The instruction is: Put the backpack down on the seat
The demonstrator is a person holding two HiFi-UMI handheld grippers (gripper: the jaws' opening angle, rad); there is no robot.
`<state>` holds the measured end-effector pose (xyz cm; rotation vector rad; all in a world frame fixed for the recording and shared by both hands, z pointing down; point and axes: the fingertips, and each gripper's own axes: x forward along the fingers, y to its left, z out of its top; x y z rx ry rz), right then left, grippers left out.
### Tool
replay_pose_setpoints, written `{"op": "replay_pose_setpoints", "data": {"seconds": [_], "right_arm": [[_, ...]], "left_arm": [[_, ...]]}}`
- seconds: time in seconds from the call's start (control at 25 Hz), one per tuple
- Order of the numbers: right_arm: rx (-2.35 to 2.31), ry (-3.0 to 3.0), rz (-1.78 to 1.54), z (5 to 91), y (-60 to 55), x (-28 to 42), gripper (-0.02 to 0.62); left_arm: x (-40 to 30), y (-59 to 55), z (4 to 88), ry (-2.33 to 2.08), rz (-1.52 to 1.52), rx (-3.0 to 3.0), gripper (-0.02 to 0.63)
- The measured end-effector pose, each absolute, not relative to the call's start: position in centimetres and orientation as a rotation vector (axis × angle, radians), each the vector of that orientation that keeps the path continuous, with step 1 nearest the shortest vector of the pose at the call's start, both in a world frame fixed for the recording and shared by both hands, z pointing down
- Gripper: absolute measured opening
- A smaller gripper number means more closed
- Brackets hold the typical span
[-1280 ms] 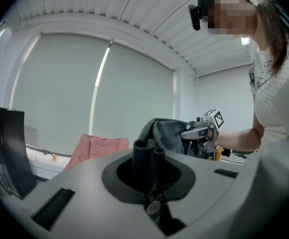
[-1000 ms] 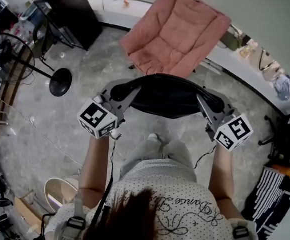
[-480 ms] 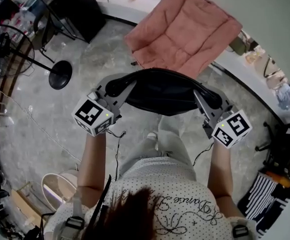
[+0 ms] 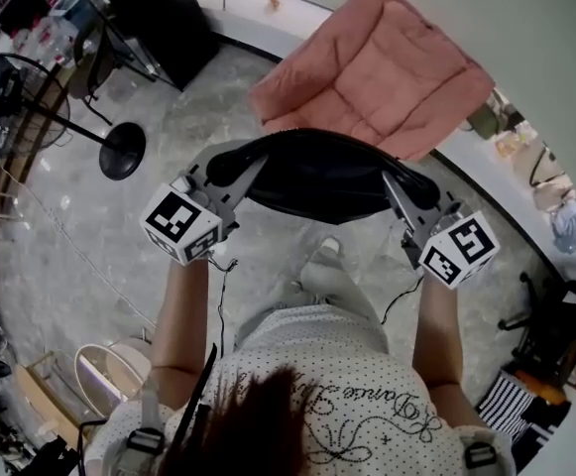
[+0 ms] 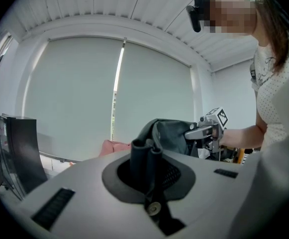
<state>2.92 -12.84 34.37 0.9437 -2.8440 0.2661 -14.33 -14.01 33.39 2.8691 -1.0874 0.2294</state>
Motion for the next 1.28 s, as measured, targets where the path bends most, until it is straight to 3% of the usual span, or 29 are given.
{"op": "replay_pose_setpoints", "data": {"seconds": [0.48, 1.28], "right_arm": [[0.967, -2.824, 0.251, 34.3, -22.5, 9.3, 0.057], [1.273, -2.669, 0.391, 37.8, -38.0, 10.0, 0.058]], "left_arm": [[-8.0, -23.5, 33.6, -1.072, 0.208, 2.852, 0.020], [-6.5, -43.1, 37.4, -0.762, 0.245, 2.882, 0.021]]}}
